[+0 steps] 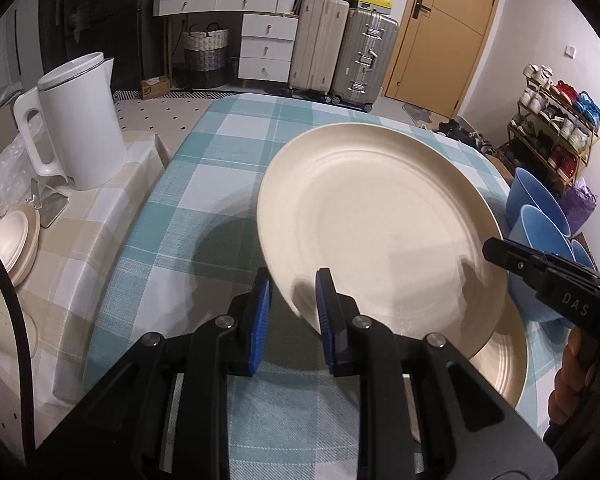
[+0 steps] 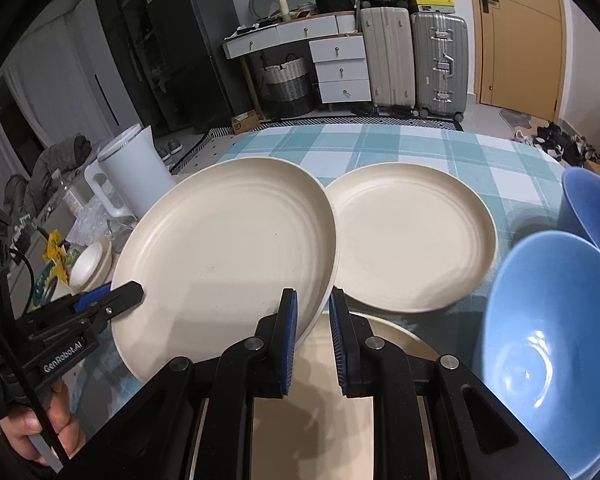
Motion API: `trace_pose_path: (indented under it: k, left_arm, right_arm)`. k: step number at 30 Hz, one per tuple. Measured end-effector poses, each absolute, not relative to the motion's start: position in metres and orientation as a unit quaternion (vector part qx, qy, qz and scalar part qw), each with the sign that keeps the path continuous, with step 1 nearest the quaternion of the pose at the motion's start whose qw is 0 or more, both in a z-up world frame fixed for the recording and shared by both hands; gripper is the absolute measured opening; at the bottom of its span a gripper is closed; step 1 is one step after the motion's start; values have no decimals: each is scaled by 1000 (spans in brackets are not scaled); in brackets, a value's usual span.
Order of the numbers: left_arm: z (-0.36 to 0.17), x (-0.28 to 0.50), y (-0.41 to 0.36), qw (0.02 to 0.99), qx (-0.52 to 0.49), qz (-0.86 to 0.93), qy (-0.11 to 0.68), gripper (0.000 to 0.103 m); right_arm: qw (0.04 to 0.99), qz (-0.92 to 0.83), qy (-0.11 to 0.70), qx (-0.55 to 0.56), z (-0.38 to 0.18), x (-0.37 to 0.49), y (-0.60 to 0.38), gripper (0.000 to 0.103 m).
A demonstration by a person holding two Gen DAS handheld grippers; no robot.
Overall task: Organize plates and bowls
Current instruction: 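Lift the cream plate by its rim with the right gripper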
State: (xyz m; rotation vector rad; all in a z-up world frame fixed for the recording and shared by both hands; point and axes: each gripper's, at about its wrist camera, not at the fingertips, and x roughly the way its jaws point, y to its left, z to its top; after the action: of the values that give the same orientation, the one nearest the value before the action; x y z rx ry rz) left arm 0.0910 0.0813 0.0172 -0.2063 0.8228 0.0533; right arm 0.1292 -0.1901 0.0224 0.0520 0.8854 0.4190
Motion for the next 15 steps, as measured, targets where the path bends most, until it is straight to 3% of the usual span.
trace_pose_path:
  k: [15]
  left_arm:
    - [22,83,54,908,-72,1,413,19]
  right_arm:
    - [892,182,412,44,32,94,-222,17]
